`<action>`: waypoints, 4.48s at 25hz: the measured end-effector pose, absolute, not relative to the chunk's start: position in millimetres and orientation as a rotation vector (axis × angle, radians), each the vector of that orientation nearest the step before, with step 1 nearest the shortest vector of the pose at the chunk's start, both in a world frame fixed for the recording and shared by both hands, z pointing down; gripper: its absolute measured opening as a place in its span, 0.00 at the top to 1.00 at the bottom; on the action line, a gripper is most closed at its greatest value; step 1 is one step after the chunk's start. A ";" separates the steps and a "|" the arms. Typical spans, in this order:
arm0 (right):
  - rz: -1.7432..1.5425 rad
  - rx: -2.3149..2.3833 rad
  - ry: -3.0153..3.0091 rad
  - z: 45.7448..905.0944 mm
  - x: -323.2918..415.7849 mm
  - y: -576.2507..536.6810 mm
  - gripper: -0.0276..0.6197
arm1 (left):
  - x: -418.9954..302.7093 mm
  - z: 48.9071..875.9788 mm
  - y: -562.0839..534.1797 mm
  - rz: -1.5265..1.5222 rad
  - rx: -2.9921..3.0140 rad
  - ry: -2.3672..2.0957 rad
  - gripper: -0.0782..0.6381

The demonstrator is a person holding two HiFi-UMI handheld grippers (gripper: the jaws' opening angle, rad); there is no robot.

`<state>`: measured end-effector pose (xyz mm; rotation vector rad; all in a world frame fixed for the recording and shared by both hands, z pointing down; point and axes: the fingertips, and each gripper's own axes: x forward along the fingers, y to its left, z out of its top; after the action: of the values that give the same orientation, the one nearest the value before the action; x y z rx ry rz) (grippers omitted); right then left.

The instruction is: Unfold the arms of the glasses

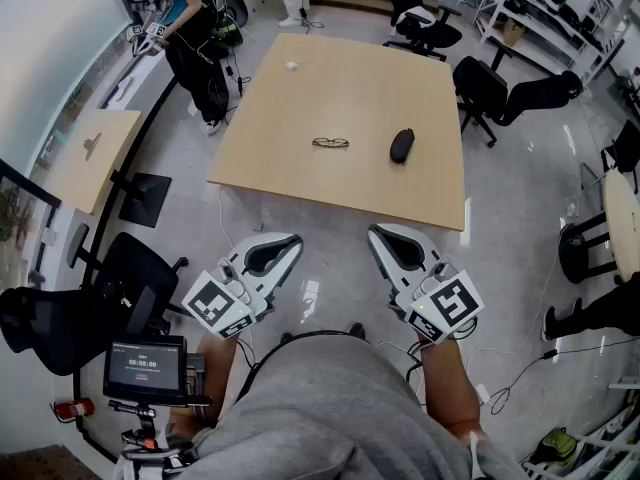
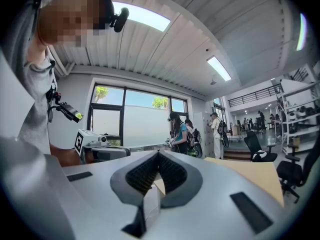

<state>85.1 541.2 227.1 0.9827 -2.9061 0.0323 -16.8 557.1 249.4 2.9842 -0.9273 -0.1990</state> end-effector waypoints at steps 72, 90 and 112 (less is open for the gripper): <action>0.357 1.236 -2.861 302.1 36.8 109.5 0.95 | -116.8 335.7 119.7 -0.237 2.809 -0.917 0.87; 0.609 0.928 -2.728 430.9 87.1 -12.6 0.95 | -24.2 448.3 -1.2 0.075 2.667 -0.997 0.87; 0.689 0.623 -2.126 665.6 87.1 44.9 0.80 | -28.2 663.5 34.3 0.703 2.392 -0.780 0.87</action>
<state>87.1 44.9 665.6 0.6226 -2.1255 0.6895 -28.2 34.3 663.5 2.3917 -0.7798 0.7033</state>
